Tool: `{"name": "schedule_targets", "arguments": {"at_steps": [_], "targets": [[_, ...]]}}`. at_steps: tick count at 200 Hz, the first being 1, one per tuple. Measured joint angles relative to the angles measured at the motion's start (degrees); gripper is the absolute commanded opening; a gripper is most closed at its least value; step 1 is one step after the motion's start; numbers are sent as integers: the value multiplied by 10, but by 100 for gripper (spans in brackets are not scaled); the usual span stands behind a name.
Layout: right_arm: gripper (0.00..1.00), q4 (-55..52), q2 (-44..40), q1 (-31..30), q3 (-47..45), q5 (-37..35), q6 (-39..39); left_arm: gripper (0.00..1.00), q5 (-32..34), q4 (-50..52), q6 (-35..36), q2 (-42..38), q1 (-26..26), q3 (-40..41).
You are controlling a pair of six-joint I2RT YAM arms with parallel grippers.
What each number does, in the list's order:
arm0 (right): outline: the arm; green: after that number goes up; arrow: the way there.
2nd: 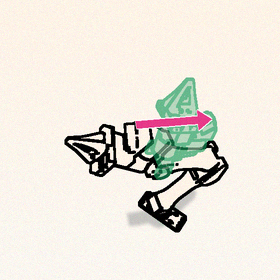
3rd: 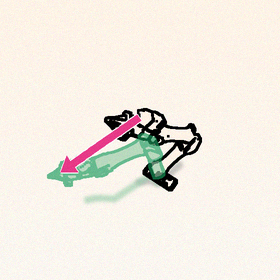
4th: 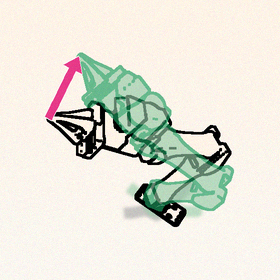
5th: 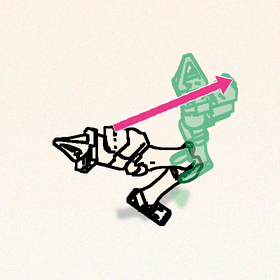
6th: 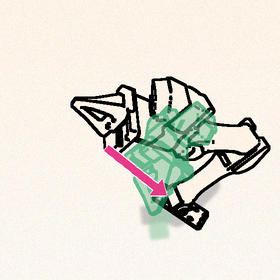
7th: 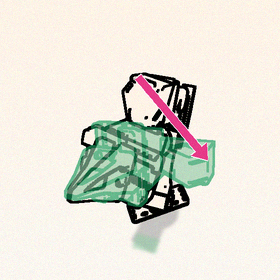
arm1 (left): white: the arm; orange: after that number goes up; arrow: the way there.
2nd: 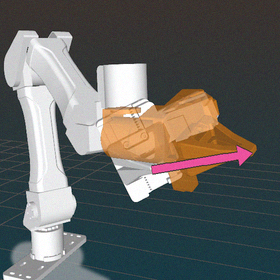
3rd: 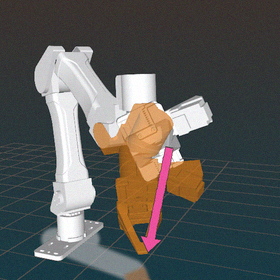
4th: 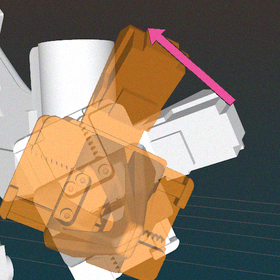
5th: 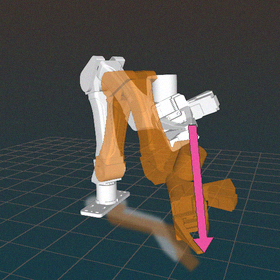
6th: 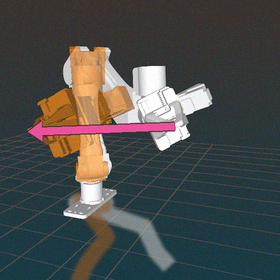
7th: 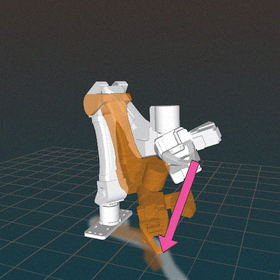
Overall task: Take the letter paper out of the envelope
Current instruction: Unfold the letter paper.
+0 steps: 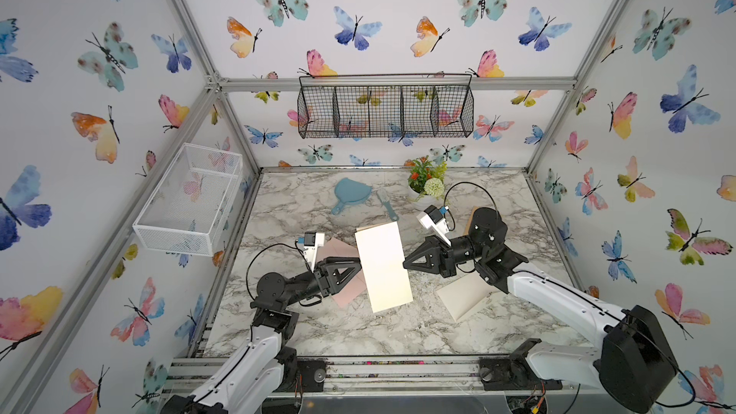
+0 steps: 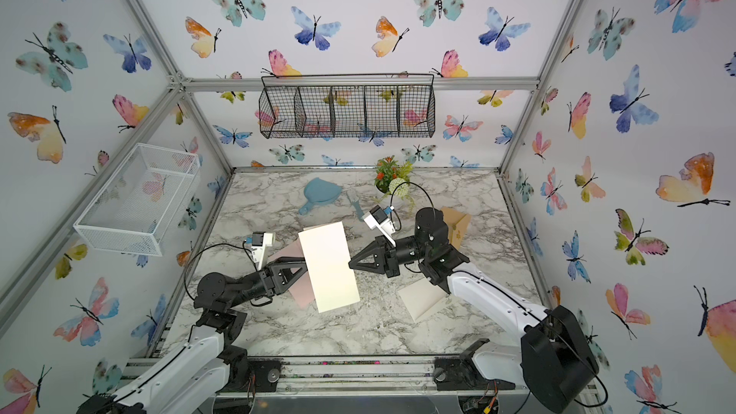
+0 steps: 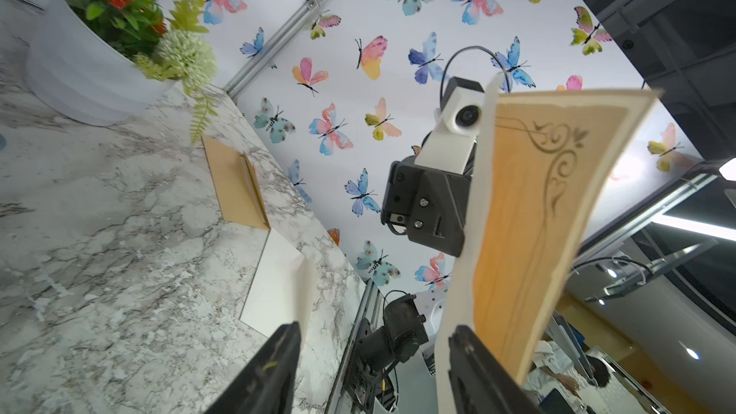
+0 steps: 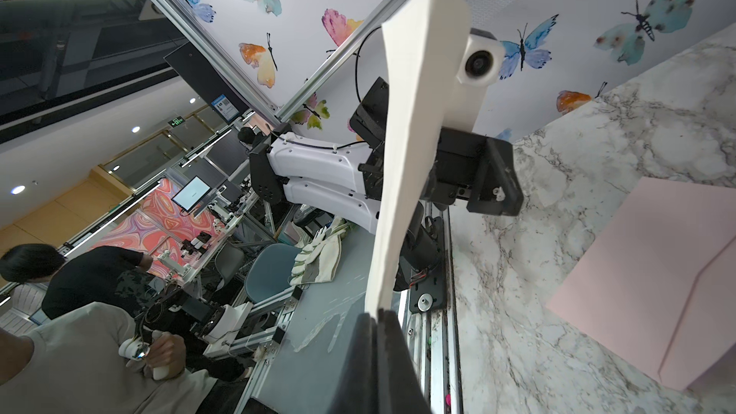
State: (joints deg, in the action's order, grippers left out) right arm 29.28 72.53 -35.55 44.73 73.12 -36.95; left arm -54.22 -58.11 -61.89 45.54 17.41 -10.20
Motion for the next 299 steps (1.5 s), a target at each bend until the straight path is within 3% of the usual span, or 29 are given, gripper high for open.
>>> {"name": "schedule_targets", "arguments": {"at_steps": [61,123,147,177,190,222,249,299], "targets": [[1,25,8,0,0,3,-13,57,1,-6,7,-45,26,-22],[1,107,16,0,-19,4,-66,47,5,6,17,-28,48,-23],[1,120,22,0,-20,4,-75,36,9,8,24,-18,59,-24],[1,127,24,0,-24,3,-80,8,16,10,28,-5,74,-27],[21,103,25,0,-22,-2,-66,4,20,14,29,-1,78,-32],[34,-113,24,0,35,-71,60,0,43,81,57,-5,78,-54],[61,-246,-16,0,60,-183,123,0,96,219,117,-23,78,-95],[57,-331,-97,-15,61,-367,126,0,217,397,179,-31,97,-135]]}}
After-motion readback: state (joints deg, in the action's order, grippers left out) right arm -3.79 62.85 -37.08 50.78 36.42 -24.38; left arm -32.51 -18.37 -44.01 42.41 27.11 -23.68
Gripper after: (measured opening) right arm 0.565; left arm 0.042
